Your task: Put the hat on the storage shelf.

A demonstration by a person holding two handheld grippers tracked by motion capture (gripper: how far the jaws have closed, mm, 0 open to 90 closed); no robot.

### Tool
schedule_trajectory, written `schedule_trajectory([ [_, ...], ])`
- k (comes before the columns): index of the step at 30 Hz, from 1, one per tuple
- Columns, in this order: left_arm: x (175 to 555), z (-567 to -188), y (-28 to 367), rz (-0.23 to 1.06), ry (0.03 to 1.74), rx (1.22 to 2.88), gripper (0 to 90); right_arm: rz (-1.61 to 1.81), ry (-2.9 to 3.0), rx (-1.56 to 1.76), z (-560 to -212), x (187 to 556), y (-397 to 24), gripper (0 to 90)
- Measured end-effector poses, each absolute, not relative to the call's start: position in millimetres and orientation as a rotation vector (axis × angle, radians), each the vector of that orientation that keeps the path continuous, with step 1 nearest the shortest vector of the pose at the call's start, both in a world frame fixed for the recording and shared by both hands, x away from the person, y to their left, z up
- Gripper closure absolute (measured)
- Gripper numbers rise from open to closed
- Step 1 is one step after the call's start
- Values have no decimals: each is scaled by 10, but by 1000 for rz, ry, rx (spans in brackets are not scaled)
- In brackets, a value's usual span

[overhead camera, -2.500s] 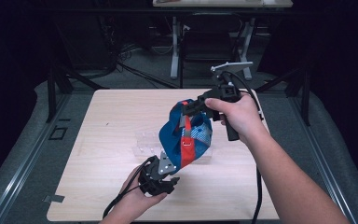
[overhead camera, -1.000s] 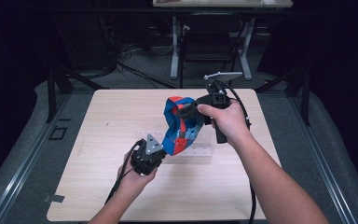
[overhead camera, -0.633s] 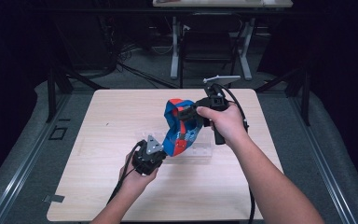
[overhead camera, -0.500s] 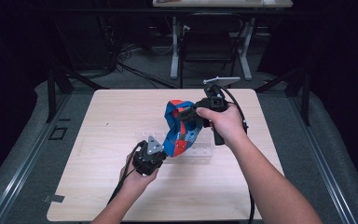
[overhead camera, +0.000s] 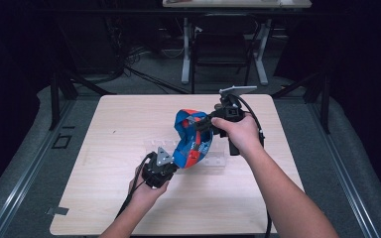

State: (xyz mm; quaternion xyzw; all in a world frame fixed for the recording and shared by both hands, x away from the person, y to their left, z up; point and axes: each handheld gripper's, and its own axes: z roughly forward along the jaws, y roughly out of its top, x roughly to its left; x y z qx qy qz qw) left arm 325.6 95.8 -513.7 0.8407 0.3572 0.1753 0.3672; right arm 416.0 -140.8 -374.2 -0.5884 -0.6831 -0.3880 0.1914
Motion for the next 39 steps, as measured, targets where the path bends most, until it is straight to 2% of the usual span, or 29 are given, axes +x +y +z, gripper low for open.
schedule_trajectory([
  [18,3252,-5140,966,449,924,2164,881,-1074,-1936,-1671,-3771,4147,-1395,761],
  [25,3246,-5132,989,457,928,2162,867,-1094,-1951,-1689,-3759,4134,-1447,695],
  [34,3226,-5129,1076,467,942,2142,816,-1085,-1948,-1714,-3775,4122,-1595,664],
  [39,3206,-5112,1126,482,944,2136,727,-1095,-1967,-1724,-3769,4100,-1616,635],
])
